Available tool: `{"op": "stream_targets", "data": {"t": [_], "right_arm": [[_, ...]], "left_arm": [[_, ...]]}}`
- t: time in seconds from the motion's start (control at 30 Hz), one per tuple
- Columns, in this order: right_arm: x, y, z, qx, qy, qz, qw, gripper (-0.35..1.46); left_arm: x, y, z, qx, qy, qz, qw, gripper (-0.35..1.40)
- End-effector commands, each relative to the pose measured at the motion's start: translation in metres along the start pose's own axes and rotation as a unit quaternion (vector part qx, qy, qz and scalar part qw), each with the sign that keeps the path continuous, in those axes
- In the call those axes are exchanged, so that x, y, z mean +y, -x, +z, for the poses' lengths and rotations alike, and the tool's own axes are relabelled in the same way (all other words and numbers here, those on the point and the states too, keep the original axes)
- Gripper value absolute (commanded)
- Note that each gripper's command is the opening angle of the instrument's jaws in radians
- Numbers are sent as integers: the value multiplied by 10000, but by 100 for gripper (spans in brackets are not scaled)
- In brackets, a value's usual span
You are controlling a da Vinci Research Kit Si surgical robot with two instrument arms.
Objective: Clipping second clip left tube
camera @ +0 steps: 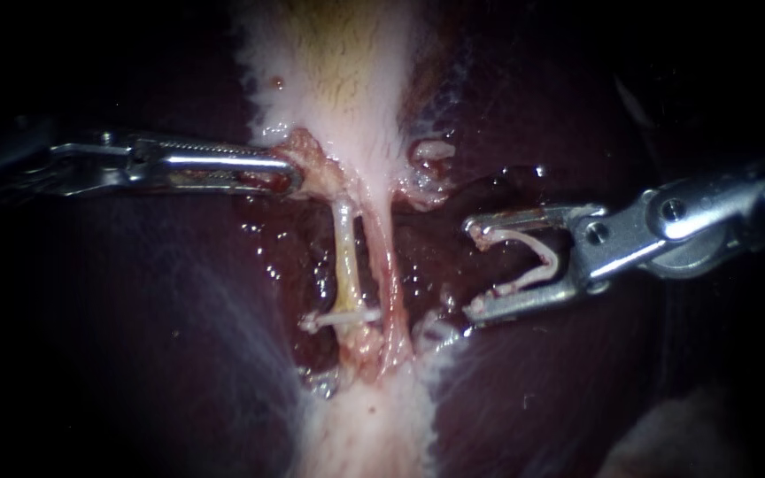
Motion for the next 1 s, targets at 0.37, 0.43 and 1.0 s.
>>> {"op": "stream_targets", "data": {"t": [0.37,0.43,1.0], "right_arm": [[-1,2,1,-1,2,-4,10000,50],[-1,2,1,-1,2,-4,10000,50],[-7,-5,42,-16,123,406,9991,50]], "left_arm": [[27,-37,-73,38,16,-115,9999,-35],[37,-47,-88,114,15,-179,9998,-35],[51,-54,-93,180,-1,-119,9998,-35]]}}
